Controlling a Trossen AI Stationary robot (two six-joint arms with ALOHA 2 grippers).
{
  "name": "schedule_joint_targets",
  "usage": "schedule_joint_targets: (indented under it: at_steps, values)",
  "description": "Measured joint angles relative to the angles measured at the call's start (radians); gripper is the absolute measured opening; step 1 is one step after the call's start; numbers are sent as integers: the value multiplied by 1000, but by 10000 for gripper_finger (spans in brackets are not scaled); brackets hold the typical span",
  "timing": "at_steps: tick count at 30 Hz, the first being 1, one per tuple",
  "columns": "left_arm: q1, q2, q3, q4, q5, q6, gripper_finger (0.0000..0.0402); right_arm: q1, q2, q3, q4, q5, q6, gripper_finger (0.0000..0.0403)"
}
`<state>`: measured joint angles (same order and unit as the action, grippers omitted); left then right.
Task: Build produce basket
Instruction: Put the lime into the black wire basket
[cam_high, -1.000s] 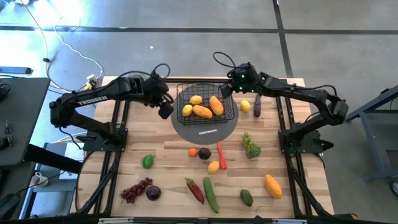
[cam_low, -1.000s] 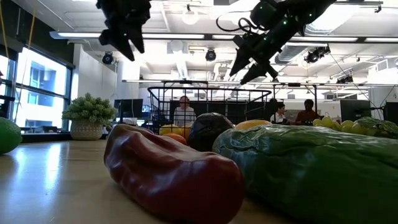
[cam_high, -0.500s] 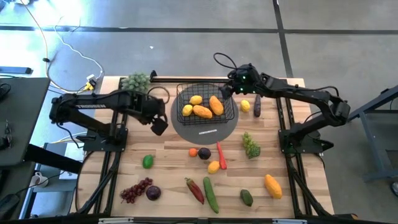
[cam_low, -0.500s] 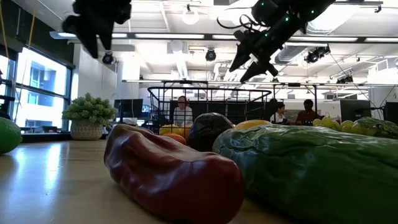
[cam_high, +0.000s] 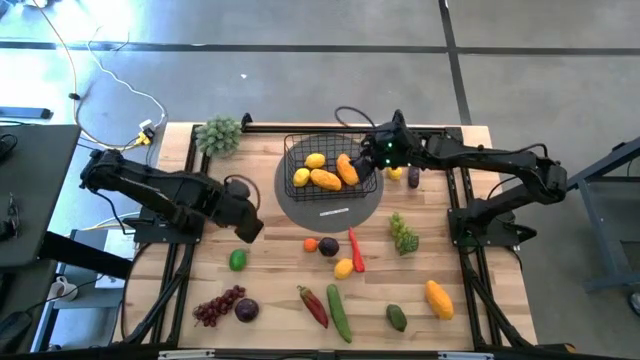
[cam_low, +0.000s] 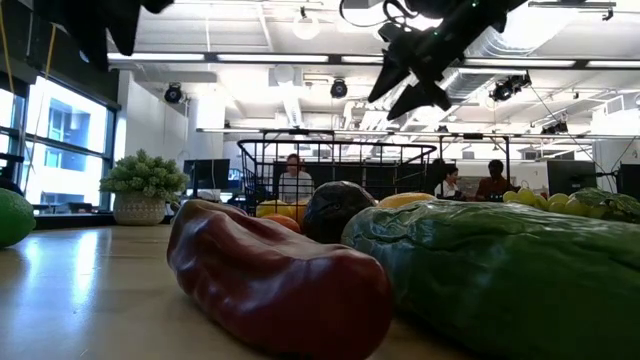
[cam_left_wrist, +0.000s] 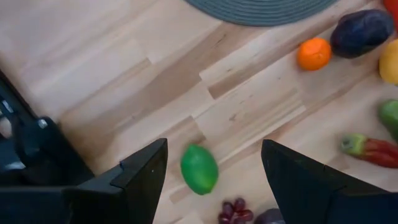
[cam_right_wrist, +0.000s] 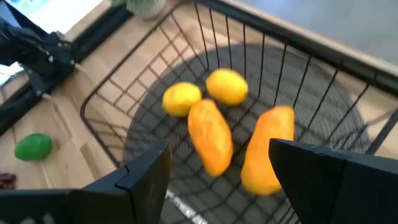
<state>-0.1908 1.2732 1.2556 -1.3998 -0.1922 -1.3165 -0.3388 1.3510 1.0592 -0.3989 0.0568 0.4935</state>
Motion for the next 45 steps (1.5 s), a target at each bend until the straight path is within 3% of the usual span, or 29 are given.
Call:
schedule_joint_targets:
  at_steps: [5,17,26,45]
  values:
    - [-125,-1,-18,3,-44,-167,250,70,0,0,-26,16,35,252]
    - [-309,0,-237,121,8,-510,250,209,1,0,-26,88,75,252]
    - [-329,6,-335,249,8,-692,250,217,1,0,-35,95,74,252]
    - [-328,156,-360,319,32,-802,250,217,1,0,-46,79,56,252]
